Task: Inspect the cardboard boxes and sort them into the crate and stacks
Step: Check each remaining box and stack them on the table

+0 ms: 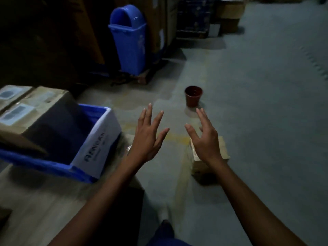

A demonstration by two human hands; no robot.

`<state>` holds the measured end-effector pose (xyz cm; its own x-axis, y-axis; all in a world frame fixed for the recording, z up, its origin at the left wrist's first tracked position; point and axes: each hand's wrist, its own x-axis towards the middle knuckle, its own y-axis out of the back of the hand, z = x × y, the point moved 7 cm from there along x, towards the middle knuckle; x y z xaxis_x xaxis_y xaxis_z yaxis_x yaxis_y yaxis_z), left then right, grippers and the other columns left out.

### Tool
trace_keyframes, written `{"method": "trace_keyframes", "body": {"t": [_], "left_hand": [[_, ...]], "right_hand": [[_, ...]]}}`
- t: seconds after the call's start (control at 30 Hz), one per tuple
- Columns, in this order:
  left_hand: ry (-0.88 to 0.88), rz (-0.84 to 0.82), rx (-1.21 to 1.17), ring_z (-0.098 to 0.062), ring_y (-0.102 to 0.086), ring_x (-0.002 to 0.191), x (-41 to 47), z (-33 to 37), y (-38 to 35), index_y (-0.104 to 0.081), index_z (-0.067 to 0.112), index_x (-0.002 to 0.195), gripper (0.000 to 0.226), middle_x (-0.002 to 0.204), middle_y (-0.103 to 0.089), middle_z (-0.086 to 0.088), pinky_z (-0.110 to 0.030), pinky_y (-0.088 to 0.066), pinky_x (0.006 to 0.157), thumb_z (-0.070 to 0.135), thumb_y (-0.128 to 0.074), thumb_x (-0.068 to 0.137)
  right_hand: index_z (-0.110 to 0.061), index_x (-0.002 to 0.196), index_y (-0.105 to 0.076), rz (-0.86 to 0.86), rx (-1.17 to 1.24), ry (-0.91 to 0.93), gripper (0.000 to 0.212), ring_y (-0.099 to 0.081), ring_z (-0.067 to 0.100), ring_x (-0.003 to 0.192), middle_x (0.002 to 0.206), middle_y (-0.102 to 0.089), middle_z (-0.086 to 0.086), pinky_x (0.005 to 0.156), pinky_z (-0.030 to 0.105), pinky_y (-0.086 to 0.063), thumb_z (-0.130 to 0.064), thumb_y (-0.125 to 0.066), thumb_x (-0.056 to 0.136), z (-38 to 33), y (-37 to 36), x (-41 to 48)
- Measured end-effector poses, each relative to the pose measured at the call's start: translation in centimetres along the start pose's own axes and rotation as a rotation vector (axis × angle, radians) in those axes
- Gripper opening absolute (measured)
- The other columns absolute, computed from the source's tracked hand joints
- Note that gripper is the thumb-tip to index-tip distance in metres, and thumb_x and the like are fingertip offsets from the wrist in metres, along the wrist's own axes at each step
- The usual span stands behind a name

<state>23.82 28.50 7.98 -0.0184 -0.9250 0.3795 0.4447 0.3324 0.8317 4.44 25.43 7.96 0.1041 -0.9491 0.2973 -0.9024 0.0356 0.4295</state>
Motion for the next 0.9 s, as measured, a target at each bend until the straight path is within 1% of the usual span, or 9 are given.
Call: {"method": "trace_keyframes", "body": {"t": [0.1, 0.13, 0.2, 0.27, 0.33, 0.4, 0.47, 0.63, 0.9], "left_hand": [[0.053, -0.054, -0.140, -0.025, -0.003, 0.154, 2.3, 0.5, -3.7, -0.035, 0.023, 0.154, 0.067, 0.168, -0.005, -0.007, -0.037, -0.009, 0.120, 0.059, -0.033, 0.098], [0.104, -0.073, -0.213, -0.024, -0.004, 0.153, 3.1, 0.4, -5.0, -0.035, 0.024, 0.154, 0.066, 0.168, -0.007, -0.007, -0.036, -0.009, 0.119, 0.058, -0.035, 0.098], [0.209, -0.087, -0.343, -0.020, -0.008, 0.153, 4.6, -0.3, -7.6, -0.036, 0.025, 0.153, 0.064, 0.167, -0.012, -0.005, -0.033, -0.008, 0.118, 0.055, -0.034, 0.097], [0.335, -0.077, -0.481, -0.017, -0.018, 0.151, 6.2, -1.6, -10.6, -0.038, 0.024, 0.152, 0.059, 0.164, -0.023, -0.004, -0.035, -0.014, 0.121, 0.053, -0.035, 0.100], [0.597, -0.086, -0.750, -0.018, -0.028, 0.147, 7.6, -3.6, -14.5, -0.039, 0.020, 0.151, 0.055, 0.161, -0.031, -0.003, -0.040, -0.022, 0.121, 0.049, -0.036, 0.105], [0.922, -0.099, -1.087, -0.023, -0.030, 0.147, 8.7, -5.2, -19.2, -0.039, 0.018, 0.152, 0.057, 0.161, -0.032, -0.005, -0.050, -0.026, 0.119, 0.050, -0.033, 0.105], [1.104, -0.109, -1.242, -0.027, -0.029, 0.148, 9.8, -6.2, -23.1, -0.039, 0.016, 0.151, 0.058, 0.160, -0.032, -0.009, -0.055, -0.026, 0.116, 0.051, -0.031, 0.105], [1.224, -0.145, -1.231, -0.029, -0.028, 0.148, 13.7, -6.5, -30.6, -0.037, 0.013, 0.152, 0.060, 0.160, -0.032, -0.011, -0.056, -0.024, 0.117, 0.050, -0.028, 0.106], [1.292, -0.220, -1.014, -0.028, -0.031, 0.147, 16.0, -6.7, -44.0, -0.035, 0.011, 0.153, 0.060, 0.160, -0.033, -0.010, -0.052, -0.027, 0.117, 0.048, -0.029, 0.107]], "right_hand": [[-0.021, 0.153, -0.042, 0.060, 0.149, -0.190, 0.078, -0.039, 0.010, 0.143, 0.159, -0.039, 0.000, 0.116, 0.032, -0.036, -0.062, -0.051, 0.087, 4.6, 2.6, 1.4], [-0.020, 0.152, -0.043, 0.085, 0.191, -0.259, 0.078, -0.041, 0.009, 0.140, 0.157, -0.043, 0.000, 0.116, 0.033, -0.036, -0.061, -0.051, 0.087, 6.5, 3.3, 2.0], [-0.020, 0.150, -0.046, 0.131, 0.267, -0.372, 0.081, -0.044, 0.012, 0.139, 0.154, -0.047, 0.000, 0.116, 0.044, -0.039, -0.066, -0.052, 0.084, 10.2, 4.4, 3.5], [-0.018, 0.151, -0.045, 0.137, 0.364, -0.484, 0.070, -0.044, 0.019, 0.141, 0.155, -0.045, 0.002, 0.116, 0.048, -0.038, -0.060, -0.049, 0.094, 14.1, 5.0, 5.4], [-0.014, 0.152, -0.041, 0.121, 0.548, -0.645, 0.058, -0.040, 0.026, 0.145, 0.159, -0.040, 0.007, 0.115, 0.050, -0.036, -0.049, -0.036, 0.106, 18.2, 5.0, 7.1], [-0.013, 0.153, -0.039, 0.108, 0.712, -0.815, 0.067, -0.038, 0.030, 0.146, 0.161, -0.036, 0.013, 0.114, 0.053, -0.035, -0.058, -0.026, 0.105, 22.0, 5.0, 8.4], [-0.014, 0.154, -0.037, 0.125, 0.795, -0.928, 0.076, -0.038, 0.033, 0.145, 0.161, -0.035, 0.015, 0.112, 0.055, -0.035, -0.067, -0.022, 0.101, 25.5, 5.4, 9.2], [-0.015, 0.154, -0.038, 0.191, 0.723, -1.054, 0.078, -0.038, 0.032, 0.145, 0.161, -0.035, 0.015, 0.114, 0.056, -0.035, -0.069, -0.024, 0.100, 33.4, 7.9, 12.1], [-0.012, 0.155, -0.037, 0.090, 0.508, -1.155, 0.069, -0.038, 0.029, 0.146, 0.161, -0.036, 0.013, 0.118, 0.051, -0.032, -0.059, -0.028, 0.105, 47.6, 9.5, 15.5]]}}
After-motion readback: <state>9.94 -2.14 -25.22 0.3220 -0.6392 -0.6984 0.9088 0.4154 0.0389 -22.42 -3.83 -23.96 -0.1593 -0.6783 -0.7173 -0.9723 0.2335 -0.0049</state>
